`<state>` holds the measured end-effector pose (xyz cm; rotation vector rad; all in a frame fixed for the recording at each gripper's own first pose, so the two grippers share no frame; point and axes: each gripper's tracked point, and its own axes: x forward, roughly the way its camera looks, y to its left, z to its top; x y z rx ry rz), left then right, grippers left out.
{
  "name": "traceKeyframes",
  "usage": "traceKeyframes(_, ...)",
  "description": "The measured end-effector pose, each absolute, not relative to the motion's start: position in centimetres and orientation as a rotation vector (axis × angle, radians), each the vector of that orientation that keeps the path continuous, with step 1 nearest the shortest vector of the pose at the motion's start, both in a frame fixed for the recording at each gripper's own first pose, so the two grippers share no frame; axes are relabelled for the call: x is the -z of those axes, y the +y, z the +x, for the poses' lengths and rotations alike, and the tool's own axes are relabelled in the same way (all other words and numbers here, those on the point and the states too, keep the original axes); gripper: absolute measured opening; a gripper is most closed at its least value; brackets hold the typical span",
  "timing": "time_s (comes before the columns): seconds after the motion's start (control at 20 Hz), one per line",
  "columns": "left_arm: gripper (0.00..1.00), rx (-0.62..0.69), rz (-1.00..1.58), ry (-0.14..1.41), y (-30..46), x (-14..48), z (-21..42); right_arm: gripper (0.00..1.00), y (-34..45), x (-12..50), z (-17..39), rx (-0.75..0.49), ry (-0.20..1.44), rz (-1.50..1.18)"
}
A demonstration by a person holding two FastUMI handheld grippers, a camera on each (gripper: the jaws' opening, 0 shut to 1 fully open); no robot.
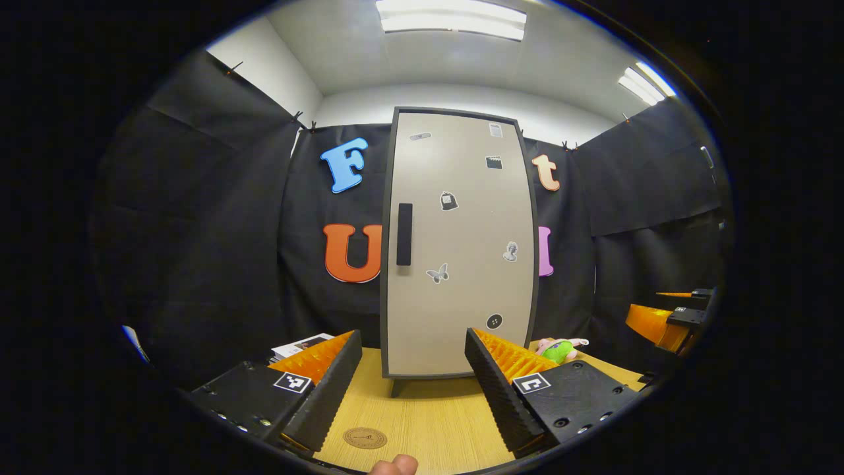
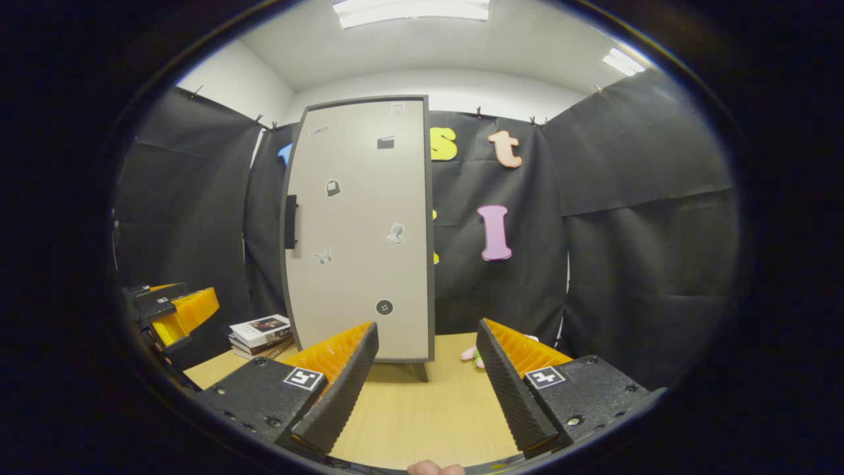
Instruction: Open the cabinet door with the right hand, grasp the bottle in the cabinet with the left hand and place it on the coaster, then close the cabinet door with the right hand.
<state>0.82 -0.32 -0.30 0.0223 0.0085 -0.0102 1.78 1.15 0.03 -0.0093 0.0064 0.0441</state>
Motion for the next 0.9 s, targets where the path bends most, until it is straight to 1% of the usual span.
traceKeyframes(0.2,0.95,0.006,0.014,0.017,-0.6,0.6,0.9,0.96,3.3,-2.0,3.8,-0.136,-0.013,-0.024)
traceKeyframes(0.4,0.95,0.020,0.006,0.029,-1.4,1.0,0.7,0.96,6.0,-3.4,7.6,-0.247,-0.004,-0.028)
traceKeyframes(0.45,0.95,0.020,0.015,0.030,-1.5,1.1,0.6,0.95,7.0,-4.0,8.5,-0.273,-0.004,-0.020)
traceKeyframes(0.55,0.95,0.019,0.019,0.032,-1.6,1.2,0.4,0.96,8.6,-5.0,10.3,-0.317,-0.002,-0.006)
traceKeyframes(0.7,0.95,0.040,-0.021,0.044,-2.9,1.7,-0.1,0.96,11.5,-6.4,13.7,-0.375,0.000,-0.005)
traceKeyframes(0.75,0.95,0.046,-0.014,0.045,-3.3,1.7,-0.3,0.95,12.5,-6.7,14.6,-0.386,0.000,-0.009)
traceKeyframes(0.9,0.95,0.039,0.033,0.034,-3.1,1.3,-0.6,0.96,16.9,-7.6,17.3,-0.452,0.010,-0.004)
